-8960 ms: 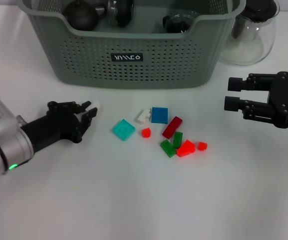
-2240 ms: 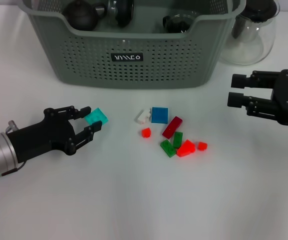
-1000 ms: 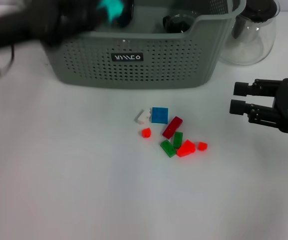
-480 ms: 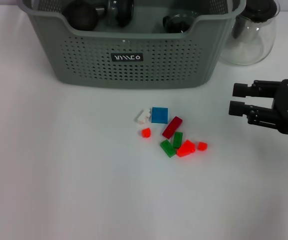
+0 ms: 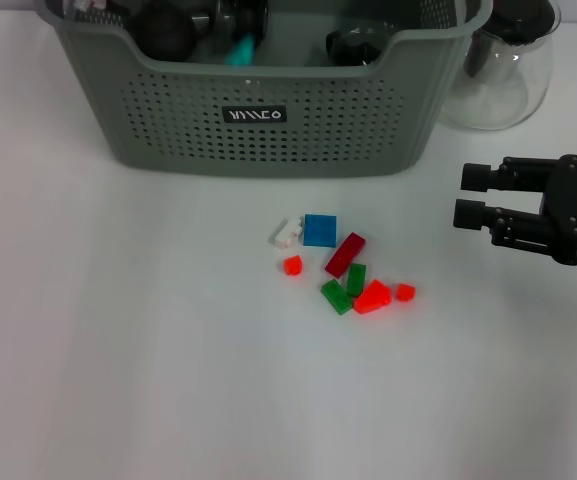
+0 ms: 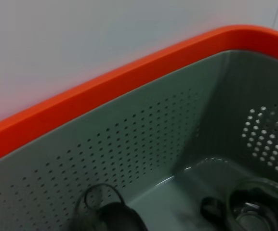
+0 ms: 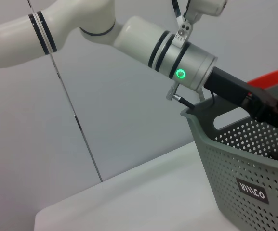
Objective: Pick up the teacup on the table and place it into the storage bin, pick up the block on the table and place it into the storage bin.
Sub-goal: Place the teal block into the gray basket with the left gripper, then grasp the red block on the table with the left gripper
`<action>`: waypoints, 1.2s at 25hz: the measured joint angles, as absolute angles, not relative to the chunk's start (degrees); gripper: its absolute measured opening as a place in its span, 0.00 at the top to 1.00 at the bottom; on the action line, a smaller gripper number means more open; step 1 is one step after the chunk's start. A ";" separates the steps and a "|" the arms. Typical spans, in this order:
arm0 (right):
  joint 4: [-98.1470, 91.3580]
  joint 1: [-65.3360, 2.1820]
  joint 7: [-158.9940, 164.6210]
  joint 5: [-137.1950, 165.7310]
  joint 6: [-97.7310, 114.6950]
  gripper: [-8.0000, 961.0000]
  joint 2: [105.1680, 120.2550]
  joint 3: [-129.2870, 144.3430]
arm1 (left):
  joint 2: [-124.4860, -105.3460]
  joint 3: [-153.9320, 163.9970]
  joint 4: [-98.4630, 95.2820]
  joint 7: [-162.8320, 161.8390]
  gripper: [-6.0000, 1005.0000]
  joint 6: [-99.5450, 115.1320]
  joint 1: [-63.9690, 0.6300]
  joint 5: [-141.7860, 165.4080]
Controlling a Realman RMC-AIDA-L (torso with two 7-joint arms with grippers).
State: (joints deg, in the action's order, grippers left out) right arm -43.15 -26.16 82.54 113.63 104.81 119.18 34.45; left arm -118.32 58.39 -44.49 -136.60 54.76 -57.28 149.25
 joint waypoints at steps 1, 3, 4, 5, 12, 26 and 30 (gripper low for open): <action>-43.15 -26.16 82.54 113.63 104.80 0.44 119.18 34.45 | -118.34 58.30 -44.50 -136.53 0.58 54.50 -57.22 149.13; -43.16 -26.21 82.59 113.64 104.77 0.44 119.18 34.45 | -118.41 57.97 -45.69 -136.38 0.50 54.87 -56.74 148.51; -43.16 -26.22 82.65 113.63 104.77 0.44 119.18 34.45 | -118.51 57.60 -47.14 -136.33 0.47 55.41 -56.16 147.91; -43.15 -26.25 82.69 113.63 104.75 0.44 119.18 34.45 | -118.83 57.01 -49.57 -135.92 0.43 56.17 -54.92 146.41; -43.15 -26.28 82.72 113.64 104.77 0.44 119.18 34.23 | -122.16 45.91 -69.99 -117.39 0.35 71.51 -38.92 117.01; -43.21 -26.11 82.78 113.63 104.03 0.44 118.70 34.13 | -124.78 23.07 -49.48 -66.45 0.35 104.66 -20.81 112.42; -43.23 -25.74 82.57 113.65 103.89 0.44 118.64 33.95 | -124.79 23.35 -37.98 -56.36 0.35 99.47 -21.59 120.54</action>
